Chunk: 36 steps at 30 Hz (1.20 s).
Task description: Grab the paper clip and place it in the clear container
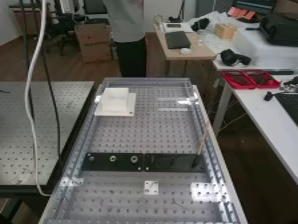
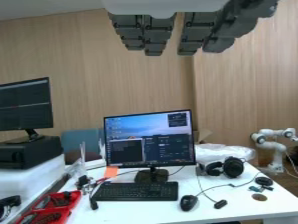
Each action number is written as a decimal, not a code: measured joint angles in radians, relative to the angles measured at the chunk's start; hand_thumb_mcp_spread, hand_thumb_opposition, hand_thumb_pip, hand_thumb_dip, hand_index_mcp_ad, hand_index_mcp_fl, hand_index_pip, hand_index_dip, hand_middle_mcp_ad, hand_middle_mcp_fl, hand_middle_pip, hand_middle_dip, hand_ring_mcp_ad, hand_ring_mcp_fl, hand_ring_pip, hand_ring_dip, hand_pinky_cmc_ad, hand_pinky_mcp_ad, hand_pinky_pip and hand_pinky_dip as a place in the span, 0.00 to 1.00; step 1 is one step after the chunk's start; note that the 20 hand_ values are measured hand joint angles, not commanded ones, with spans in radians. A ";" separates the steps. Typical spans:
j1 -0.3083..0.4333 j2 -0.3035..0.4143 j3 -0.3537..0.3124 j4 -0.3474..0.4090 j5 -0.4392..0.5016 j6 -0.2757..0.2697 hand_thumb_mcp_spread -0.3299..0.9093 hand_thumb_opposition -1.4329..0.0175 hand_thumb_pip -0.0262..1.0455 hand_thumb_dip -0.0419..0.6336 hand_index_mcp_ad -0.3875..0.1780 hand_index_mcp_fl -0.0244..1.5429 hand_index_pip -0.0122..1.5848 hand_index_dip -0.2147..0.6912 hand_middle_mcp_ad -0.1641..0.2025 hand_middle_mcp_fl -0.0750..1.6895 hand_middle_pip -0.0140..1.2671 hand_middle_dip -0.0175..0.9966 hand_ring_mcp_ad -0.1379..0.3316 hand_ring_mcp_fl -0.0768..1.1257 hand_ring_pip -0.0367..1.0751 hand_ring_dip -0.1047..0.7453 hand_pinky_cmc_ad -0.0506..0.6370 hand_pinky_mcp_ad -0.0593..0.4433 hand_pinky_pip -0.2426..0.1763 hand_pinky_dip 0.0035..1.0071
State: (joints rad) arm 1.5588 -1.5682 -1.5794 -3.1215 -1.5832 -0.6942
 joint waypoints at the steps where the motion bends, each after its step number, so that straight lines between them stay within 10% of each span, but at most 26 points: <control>1: 0.000 0.000 0.000 -0.001 0.000 0.000 0.27 1.00 0.02 0.06 0.66 0.01 0.01 0.26 0.40 0.04 0.01 0.04 0.44 0.06 0.03 0.14 0.13 0.22 0.55 0.01; 5: 0.001 0.000 0.002 -0.002 0.002 -0.001 0.28 0.97 0.04 0.06 0.66 0.01 0.01 0.26 0.40 0.04 0.03 0.04 0.40 0.06 0.03 0.14 0.12 0.19 0.55 0.02; 8: 0.002 0.000 0.002 -0.003 0.004 -0.001 0.43 0.79 0.26 0.11 0.66 0.01 0.02 0.26 0.40 0.04 0.07 0.08 0.40 0.07 0.04 0.15 0.16 0.29 0.55 0.14; 15: 0.002 -0.001 0.002 -0.001 0.006 0.001 0.47 0.60 0.25 0.11 0.66 0.01 0.04 0.29 0.40 0.04 0.10 0.16 0.51 0.06 0.07 0.19 0.43 0.60 0.47 0.32; 36: 0.001 -0.004 -0.011 0.011 0.011 0.011 0.46 0.54 0.26 0.11 0.66 0.01 0.05 0.32 0.42 0.04 0.12 0.19 0.62 0.06 0.10 0.22 0.60 0.74 0.39 0.39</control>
State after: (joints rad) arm 1.5601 -1.5727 -1.5901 -3.1107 -1.5726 -0.6836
